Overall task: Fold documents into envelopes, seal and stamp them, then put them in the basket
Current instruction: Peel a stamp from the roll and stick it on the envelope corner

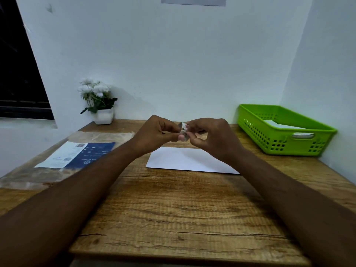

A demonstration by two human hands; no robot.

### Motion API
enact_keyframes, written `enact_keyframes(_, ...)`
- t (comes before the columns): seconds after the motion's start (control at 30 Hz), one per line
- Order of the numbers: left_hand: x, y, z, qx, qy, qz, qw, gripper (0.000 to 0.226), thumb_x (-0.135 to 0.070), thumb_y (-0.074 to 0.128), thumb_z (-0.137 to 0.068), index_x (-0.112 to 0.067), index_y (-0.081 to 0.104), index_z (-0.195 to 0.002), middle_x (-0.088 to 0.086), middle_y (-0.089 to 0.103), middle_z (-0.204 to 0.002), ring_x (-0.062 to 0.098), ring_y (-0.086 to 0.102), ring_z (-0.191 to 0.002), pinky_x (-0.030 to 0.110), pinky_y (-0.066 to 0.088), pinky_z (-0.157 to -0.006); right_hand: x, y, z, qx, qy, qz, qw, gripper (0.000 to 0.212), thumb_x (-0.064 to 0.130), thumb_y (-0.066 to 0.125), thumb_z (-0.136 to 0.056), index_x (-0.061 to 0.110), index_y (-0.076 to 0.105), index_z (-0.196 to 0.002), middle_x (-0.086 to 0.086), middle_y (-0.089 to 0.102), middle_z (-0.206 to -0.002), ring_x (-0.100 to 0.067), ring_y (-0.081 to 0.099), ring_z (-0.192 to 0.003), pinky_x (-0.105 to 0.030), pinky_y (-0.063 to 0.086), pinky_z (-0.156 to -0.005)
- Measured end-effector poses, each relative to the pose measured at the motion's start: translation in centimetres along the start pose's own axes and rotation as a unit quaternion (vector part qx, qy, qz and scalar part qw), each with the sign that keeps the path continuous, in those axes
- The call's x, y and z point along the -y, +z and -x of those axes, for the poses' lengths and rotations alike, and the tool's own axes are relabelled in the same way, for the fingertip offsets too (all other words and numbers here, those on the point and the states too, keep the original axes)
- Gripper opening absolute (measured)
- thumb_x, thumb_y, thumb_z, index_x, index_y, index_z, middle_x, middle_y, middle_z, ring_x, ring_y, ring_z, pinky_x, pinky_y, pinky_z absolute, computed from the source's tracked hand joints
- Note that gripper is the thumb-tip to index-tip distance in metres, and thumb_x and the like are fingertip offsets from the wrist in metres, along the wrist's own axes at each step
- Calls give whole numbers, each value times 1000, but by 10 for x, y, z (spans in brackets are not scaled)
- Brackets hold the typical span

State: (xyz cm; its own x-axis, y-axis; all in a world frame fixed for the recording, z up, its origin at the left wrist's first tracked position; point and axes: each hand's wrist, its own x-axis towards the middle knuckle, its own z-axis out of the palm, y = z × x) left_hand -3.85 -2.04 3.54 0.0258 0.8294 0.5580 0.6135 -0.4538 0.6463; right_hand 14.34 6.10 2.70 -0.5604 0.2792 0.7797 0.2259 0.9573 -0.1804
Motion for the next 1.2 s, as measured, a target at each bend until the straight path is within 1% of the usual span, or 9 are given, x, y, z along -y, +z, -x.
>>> enact_keyframes(0.13, 1, 0, 0, -13, -10, 8, 1000, 16, -9, 76, -76, -11, 75, -92, -14, 72, -70, 5, 69, -68, 16, 54, -66, 0, -1, 0, 3, 49, -50, 998, 19, 12, 78, -78, 8, 75, -97, -4, 76, -91, -11, 71, -82, -33, 59, -77)
enact_keyframes(0.27, 1, 0, 0, -2, -17, 1, 1000, 23, -4, 81, -69, -3, 76, -92, -10, 73, -79, -3, 67, -72, 8, 47, -66, -1, 3, 0, -10, 94, -100, 990, 13, 7, 77, -78, 10, 75, -90, -4, 75, -91, -10, 71, -81, -34, 60, -77)
enact_keyframes(0.4, 3, 2, -1, -9, -14, -21, 1000, 21, 1, 81, -69, 0, 76, -90, 0, 73, -80, -8, 64, -66, 6, 44, -64, -3, 5, 0, 8, 87, -94, 992, 8, 9, 73, -78, 8, 68, -85, 3, 67, -93, -7, 66, -81, -34, 58, -73)
enact_keyframes(0.5, 4, 3, -2, -14, -19, -13, 1000, 22, 2, 79, -70, 1, 75, -92, -4, 72, -77, -4, 66, -64, 8, 47, -63, -3, 5, 0, 24, 79, -72, 994, 5, 12, 68, -77, 12, 64, -80, 4, 61, -92, -8, 63, -82, -37, 55, -73)
enact_keyframes(0.6, 2, 3, -2, -19, -24, 7, 1000, 23, 5, 77, -72, 2, 73, -94, 0, 72, -77, 2, 68, -64, 12, 51, -62, -3, 6, 0, 19, 73, -55, 996, 7, 16, 65, -77, 12, 61, -79, 2, 58, -89, -9, 61, -80, -37, 54, -72)
enact_keyframes(0.73, 1, 4, -4, -54, -33, 32, 997, 26, 4, 77, -72, -4, 72, -96, -13, 71, -69, 3, 68, -60, 16, 55, -61, -3, 7, 1, -12, 86, -59, 994, 10, 12, 72, -80, 13, 64, -87, 2, 63, -91, -8, 65, -78, -30, 57, -69)
enact_keyframes(0.8, 1, 2, -4, -67, -40, 32, 996, 25, 3, 78, -72, -3, 72, -95, -5, 72, -72, 5, 69, -60, 19, 57, -62, -3, 7, 1, -41, 109, -82, 990, 16, 11, 75, -81, 12, 71, -96, 1, 68, -95, -7, 69, -79, -24, 58, -69)
enact_keyframes(0.93, 4, 2, -4, -80, -44, 30, 995, 23, 0, 78, -72, 2, 73, -95, 12, 74, -83, 13, 71, -66, 28, 60, -64, -1, 8, 0, -70, 107, -82, 988, 14, 11, 77, -81, 9, 76, -94, 1, 70, -91, 0, 67, -74, -10, 52, -66)
enact_keyframes(1.2, 5, 5, -6, -83, -32, 8, 996, 22, -2, 78, -73, 1, 74, -95, 12, 74, -84, 14, 71, -67, 28, 60, -65, -3, 9, -1, -56, 165, -106, 979, 8, 12, 80, -79, 12, 77, -86, 2, 72, -84, -1, 68, -72, -9, 49, -62)
